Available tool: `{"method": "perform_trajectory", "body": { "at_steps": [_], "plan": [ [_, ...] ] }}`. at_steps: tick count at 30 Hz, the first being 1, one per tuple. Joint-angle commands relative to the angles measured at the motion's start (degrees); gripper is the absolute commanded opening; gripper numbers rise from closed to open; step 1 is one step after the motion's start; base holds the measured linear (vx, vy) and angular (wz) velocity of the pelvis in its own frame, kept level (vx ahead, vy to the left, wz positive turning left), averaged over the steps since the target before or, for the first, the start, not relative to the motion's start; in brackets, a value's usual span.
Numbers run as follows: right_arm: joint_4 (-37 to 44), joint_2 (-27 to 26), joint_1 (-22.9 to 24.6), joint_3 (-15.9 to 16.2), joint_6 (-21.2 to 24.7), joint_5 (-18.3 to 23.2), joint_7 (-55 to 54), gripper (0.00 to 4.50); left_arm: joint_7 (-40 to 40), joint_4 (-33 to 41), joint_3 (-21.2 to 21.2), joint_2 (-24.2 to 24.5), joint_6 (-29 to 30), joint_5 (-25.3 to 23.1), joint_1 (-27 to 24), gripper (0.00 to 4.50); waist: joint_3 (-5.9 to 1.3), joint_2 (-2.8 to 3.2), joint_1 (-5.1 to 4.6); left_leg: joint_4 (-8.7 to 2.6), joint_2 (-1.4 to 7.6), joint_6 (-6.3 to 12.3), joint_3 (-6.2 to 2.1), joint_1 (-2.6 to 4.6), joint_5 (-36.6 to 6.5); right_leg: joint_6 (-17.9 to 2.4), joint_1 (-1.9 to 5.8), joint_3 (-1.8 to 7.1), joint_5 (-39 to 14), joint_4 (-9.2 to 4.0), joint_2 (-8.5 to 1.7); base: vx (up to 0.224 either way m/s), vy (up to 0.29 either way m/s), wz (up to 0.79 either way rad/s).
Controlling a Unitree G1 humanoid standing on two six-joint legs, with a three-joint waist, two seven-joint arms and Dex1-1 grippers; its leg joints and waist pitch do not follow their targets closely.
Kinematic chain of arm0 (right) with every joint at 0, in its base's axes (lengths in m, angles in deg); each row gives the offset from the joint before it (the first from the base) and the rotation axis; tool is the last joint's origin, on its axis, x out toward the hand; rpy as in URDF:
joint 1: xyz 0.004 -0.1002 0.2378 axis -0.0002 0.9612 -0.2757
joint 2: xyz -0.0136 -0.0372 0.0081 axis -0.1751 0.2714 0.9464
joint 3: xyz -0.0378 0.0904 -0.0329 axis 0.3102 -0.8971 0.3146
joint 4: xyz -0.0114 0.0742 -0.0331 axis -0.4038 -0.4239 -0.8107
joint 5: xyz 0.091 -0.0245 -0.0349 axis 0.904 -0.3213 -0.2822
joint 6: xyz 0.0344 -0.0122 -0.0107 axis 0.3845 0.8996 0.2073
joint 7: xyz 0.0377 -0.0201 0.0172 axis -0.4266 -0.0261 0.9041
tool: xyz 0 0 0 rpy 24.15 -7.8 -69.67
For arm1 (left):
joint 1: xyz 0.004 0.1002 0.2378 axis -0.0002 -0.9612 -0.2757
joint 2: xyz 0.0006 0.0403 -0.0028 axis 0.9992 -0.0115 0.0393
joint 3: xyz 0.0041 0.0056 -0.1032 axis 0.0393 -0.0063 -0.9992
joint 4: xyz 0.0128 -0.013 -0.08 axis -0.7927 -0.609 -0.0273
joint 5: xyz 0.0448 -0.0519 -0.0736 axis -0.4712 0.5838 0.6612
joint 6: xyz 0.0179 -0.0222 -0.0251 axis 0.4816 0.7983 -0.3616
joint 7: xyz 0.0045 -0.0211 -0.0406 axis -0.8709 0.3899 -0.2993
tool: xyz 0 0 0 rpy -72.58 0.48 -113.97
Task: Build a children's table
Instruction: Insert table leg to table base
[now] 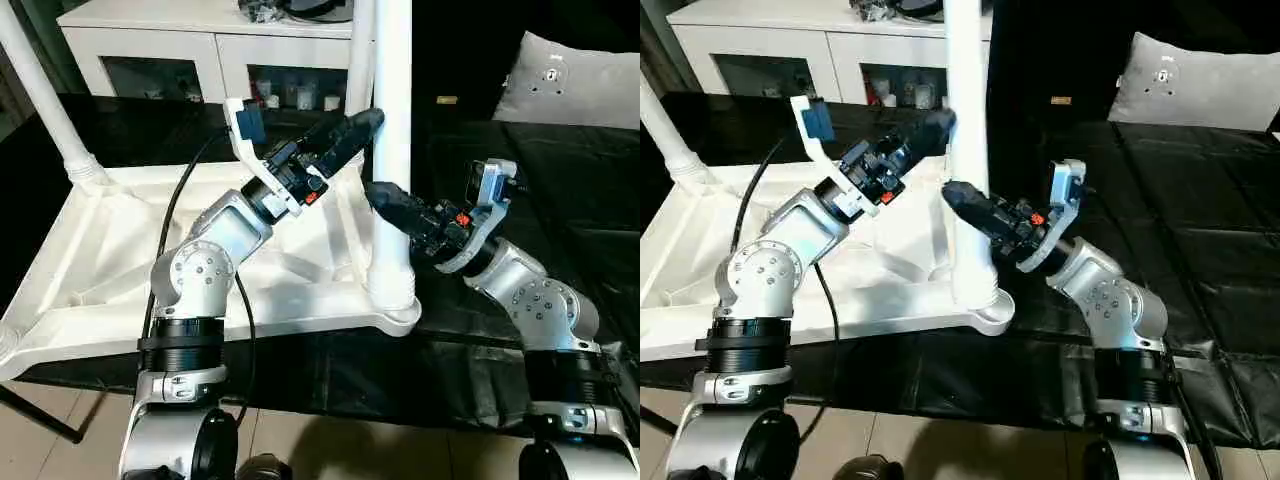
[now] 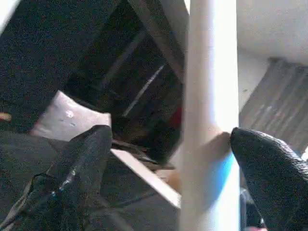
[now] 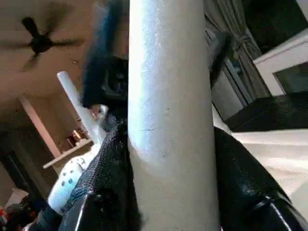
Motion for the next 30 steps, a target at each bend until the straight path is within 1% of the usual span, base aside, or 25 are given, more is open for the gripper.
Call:
{"method": "perform_trajectory", "body": {
  "at_steps": [1,3,4,5,6,8,9,10,11,12,14,16,17,18,19,20,21,22,23,24,26,27,30],
  "plan": [
    [1.91,-0.49,-0.17,0.80,-0.78,-0.25,-1.71,1.82,-0.77,2.48,0.12,-0.42,1.86,2.61,0.61,4.50,-3.86,-0.40,-0.05,-3.55,3.87,1.07,-1.78,1.97,-5.69,-11.49,2.51,2.50,2.52,-4.28,-5.65,0.000,0.000,0.00],
    [1.95,-1.11,-0.03,1.68,-2.34,-2.60,-3.69,1.82,-1.26,3.27,0.17,-0.93,3.01,3.97,0.40,4.50,-3.77,-0.46,-0.12,-3.57,3.85,0.96,-1.76,1.94,-5.64,-11.33,2.50,2.52,2.42,-4.37,-5.64,0.000,0.000,0.00],
    [1.90,-1.39,0.05,2.34,-3.32,-3.89,-4.34,1.82,-1.09,3.57,0.89,-0.79,2.95,3.21,0.16,4.50,-3.72,-0.42,-0.21,-3.59,3.80,0.96,-1.70,1.94,-5.99,-11.10,2.46,2.55,2.02,-4.51,-5.55,0.000,0.000,0.00],
    [2.18,-1.77,0.42,4.01,-5.62,-6.57,-5.43,1.82,-1.08,3.84,2.30,-0.55,2.04,0.87,-0.18,4.50,-3.68,-0.47,-0.23,-3.71,3.84,0.78,-1.81,1.92,-6.43,-10.15,2.48,2.57,0.89,-4.68,-5.64,0.000,0.000,0.00],
    [2.57,-2.20,0.74,5.15,-7.13,-8.19,-6.17,1.82,-1.18,3.90,3.45,-0.36,1.05,-1.25,-0.39,4.50,-3.62,-0.43,-0.40,-3.88,3.88,0.28,-1.83,1.97,-6.71,-8.83,2.47,2.64,-0.19,-4.84,-5.52,0.000,0.000,0.00],
    [2.98,-2.46,0.93,5.99,-8.51,-9.79,-7.35,1.82,-1.42,3.93,4.63,-0.23,-0.16,-3.38,-0.43,4.50,-3.63,-0.43,-0.38,-3.96,3.95,0.00,-1.92,2.11,-6.81,-7.91,2.41,2.69,-0.49,-4.89,-5.53,0.000,0.000,0.00],
    [3.25,-3.39,1.01,6.38,-9.92,-11.01,-9.23,1.82,-2.50,3.78,5.96,-0.39,-2.74,-6.21,-0.31,4.50,-3.72,-0.34,-0.42,-4.03,4.02,-0.10,-1.98,2.17,-6.81,-7.55,2.45,2.71,-0.10,-4.86,-5.51,0.000,0.000,0.00],
    [3.32,-3.61,1.04,6.48,-10.27,-11.28,-9.72,1.82,-2.87,3.77,6.34,-0.40,-3.36,-6.82,-0.29,4.50,-3.70,-0.16,-0.49,-4.01,4.04,-0.30,-1.99,2.18,-6.89,-7.57,2.36,2.72,0.26,-4.70,-5.47,0.000,0.000,0.00],
    [3.54,-4.26,1.18,7.11,-12.12,-12.84,-11.35,1.82,-4.10,3.58,7.26,-0.54,-5.27,-8.63,-0.16,4.50,-3.71,-0.24,-0.52,-4.08,4.08,-0.40,-2.05,2.12,-7.08,-7.28,2.39,2.73,0.73,-4.81,-5.50,0.000,0.000,0.00],
    [3.89,-5.27,1.42,7.86,-14.35,-14.48,-13.40,1.82,-6.73,2.94,8.52,-0.76,-8.19,-11.64,0.28,4.15,-3.77,-0.09,-0.55,-4.05,4.11,-0.75,-2.10,2.19,-7.12,-7.01,2.35,2.73,1.61,-4.75,-5.49,0.000,0.000,0.00],
    [3.98,-6.50,1.82,8.89,-17.52,-16.83,-15.45,1.82,-8.54,2.09,10.50,-0.91,-12.30,-16.01,0.82,4.15,-3.79,-0.12,-0.58,-4.12,4.09,-1.01,-2.10,2.23,-7.57,-6.46,2.37,2.74,2.34,-4.73,-5.49,0.000,0.000,0.00],
    [3.82,-7.03,1.88,8.79,-18.10,-16.98,-16.06,1.82,-8.94,1.95,10.91,-1.29,-13.25,-16.80,1.08,3.95,-3.83,-0.01,-0.65,-4.17,4.06,-1.32,-2.10,2.31,-7.98,-6.42,2.43,2.71,2.51,-4.59,-5.42,0.000,0.000,0.00],
    [3.69,-7.47,1.88,8.58,-18.30,-16.91,-16.53,1.82,-8.98,2.05,11.26,-1.64,-13.79,-17.16,1.24,3.79,-3.83,-0.04,-0.69,-4.15,4.08,-1.39,-2.06,2.33,-7.98,-6.78,2.41,2.73,3.21,-4.53,-5.40,0.000,0.000,0.00],
    [3.30,-8.26,1.94,8.44,-19.34,-17.37,-17.51,1.82,-9.33,2.31,11.75,-2.50,-15.06,-18.18,1.43,3.71,-3.86,-0.07,-0.71,-4.07,3.98,-1.14,-2.05,2.15,-7.61,-7.27,2.55,2.71,4.33,-4.38,-5.42,0.000,0.000,0.00],
    [3.25,-8.33,1.94,8.43,-19.46,-17.45,-17.62,1.82,-9.36,2.32,11.78,-2.60,-15.25,-18.31,1.44,3.72,-3.88,0.23,-0.68,-4.07,4.02,-1.06,-2.08,2.15,-7.74,-7.38,2.40,2.72,4.54,-4.40,-5.45,0.000,0.000,0.00],
    [3.05,-8.59,1.95,8.42,-19.94,-17.75,-18.03,1.82,-9.45,2.36,11.91,-2.95,-16.03,-18.84,1.48,3.71,-3.81,0.04,-0.80,-4.08,4.02,-0.94,-2.04,2.22,-8.25,-7.55,2.43,2.72,4.55,-4.54,-5.42,0.000,0.000,0.00],
    [2.92,-8.71,1.94,8.43,-20.20,-17.91,-18.21,1.82,-9.48,2.36,12.00,-3.13,-16.50,-19.18,1.50,3.54,-3.83,0.03,-0.80,-4.05,4.00,-0.82,-2.03,2.16,-8.04,-7.79,2.51,2.75,4.97,-4.43,-5.49,0.000,0.000,0.00],
    [2.77,-8.79,1.96,8.56,-20.65,-18.08,-18.49,1.82,-9.55,2.24,12.26,-3.30,-17.30,-19.59,1.50,3.54,-3.88,0.27,-0.73,-4.00,3.99,-0.77,-2.06,2.20,-8.08,-7.87,2.50,2.74,5.06,-4.39,-5.50,0.000,0.000,0.00],
    [2.77,-8.79,1.96,8.56,-20.65,-18.08,-18.49,1.82,-9.55,2.24,12.26,-3.30,-17.30,-19.59,1.50,3.29,-3.91,0.15,-0.75,-3.97,4.00,-0.68,-2.05,2.24,-8.13,-7.91,2.51,2.73,5.30,-4.36,-5.48,0.000,0.000,0.00],
    [2.62,-8.90,2.08,8.97,-21.37,-18.29,-18.75,1.82,-9.70,1.78,12.70,-3.39,-18.54,-19.93,1.44,3.28,-3.90,0.37,-0.78,-3.95,3.96,-0.64,-2.06,2.18,-8.20,-8.04,2.50,2.72,5.43,-4.32,-5.42,0.000,0.000,0.00],
    [2.51,-9.03,2.20,9.34,-22.04,-18.56,-18.96,1.82,-9.94,1.28,12.99,-3.47,-19.77,-20.40,1.39,3.17,-3.89,0.28,-0.81,-3.93,3.94,-0.48,-2.04,2.21,-8.39,-7.82,2.48,2.74,5.58,-4.45,-5.37,0.000,0.000,0.00],
    [2.50,-9.08,2.22,9.43,-22.21,-18.60,-19.00,1.82,-10.00,1.13,12.88,-3.55,-20.09,-20.53,1.38,2.90,-3.96,0.30,-0.81,-3.91,3.95,-0.53,-2.07,2.20,-8.05,-7.88,2.56,2.72,6.25,-4.30,-5.41,0.000,0.000,0.00],
    [2.34,-9.10,2.26,9.62,-22.62,-18.85,-18.88,1.82,-9.81,0.94,12.31,-3.84,-20.41,-20.93,1.35,2.82,-4.02,0.31,-0.88,-3.82,3.94,-0.33,-2.08,2.17,-7.62,-8.26,2.62,2.66,7.88,-4.07,-5.35,0.000,0.000,0.00]
  ]
}}
